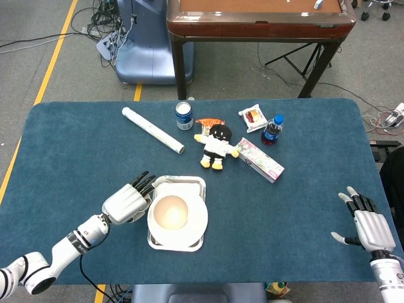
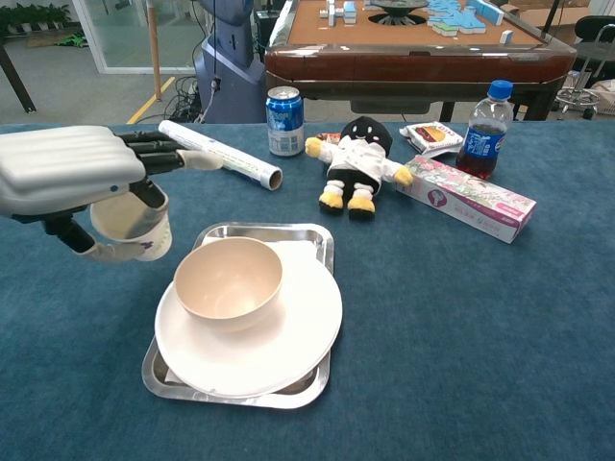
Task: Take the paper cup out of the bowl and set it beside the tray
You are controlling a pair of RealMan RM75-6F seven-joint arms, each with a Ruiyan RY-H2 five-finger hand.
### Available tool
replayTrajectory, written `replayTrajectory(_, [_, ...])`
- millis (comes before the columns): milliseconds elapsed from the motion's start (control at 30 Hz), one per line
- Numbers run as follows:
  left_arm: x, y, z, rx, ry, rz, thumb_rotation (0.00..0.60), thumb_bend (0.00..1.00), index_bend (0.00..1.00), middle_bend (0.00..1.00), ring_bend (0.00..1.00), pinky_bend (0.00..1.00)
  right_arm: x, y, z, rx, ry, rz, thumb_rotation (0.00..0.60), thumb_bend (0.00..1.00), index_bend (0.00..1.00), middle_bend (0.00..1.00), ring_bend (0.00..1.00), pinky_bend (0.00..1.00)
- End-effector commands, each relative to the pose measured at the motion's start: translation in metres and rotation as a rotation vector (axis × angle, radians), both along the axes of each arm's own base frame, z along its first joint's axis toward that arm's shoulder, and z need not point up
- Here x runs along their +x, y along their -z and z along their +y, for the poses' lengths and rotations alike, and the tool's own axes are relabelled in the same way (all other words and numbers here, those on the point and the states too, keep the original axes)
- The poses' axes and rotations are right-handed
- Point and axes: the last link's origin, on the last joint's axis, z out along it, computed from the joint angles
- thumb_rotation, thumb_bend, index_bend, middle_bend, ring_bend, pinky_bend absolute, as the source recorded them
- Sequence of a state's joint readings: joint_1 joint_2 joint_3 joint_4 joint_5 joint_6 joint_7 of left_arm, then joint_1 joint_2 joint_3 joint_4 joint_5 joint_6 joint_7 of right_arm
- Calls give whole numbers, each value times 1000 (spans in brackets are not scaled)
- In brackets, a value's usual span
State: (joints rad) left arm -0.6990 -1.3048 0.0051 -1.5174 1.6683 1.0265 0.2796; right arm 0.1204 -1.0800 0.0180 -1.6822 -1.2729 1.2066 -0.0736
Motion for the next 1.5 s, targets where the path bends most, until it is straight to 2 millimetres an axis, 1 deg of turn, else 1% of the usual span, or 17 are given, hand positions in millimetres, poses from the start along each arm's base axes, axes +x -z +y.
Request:
replayTrajectory(33, [-6,5,4,-13,-19,-1,600,319,651,0,0,0,-1,1,-1,4,5,0,600,223,0,0,0,0])
replayTrajectory(600, [-25,14,18,-56,-57,30,600,319,644,0,0,0,-3,5,-3,14,18,6,600,224,0,0,0,0])
replayTrajectory(800, [-29,16,22,-63,-65,29,600,319,633,0,0,0,-3,6,-4,18,23,7,600,223,0,0,0,0])
replayTrajectory(1100, [-32,15,25,-70,-74,29,600,320,582,0,0,0,-3,6,-5,19,25,8,600,224,0,0,0,0])
replayTrajectory(1500, [-34,9,22,-62,-88,40,600,319,471,0,0,0,-2,7,-5,20,22,11,600,224,0,0,0,0])
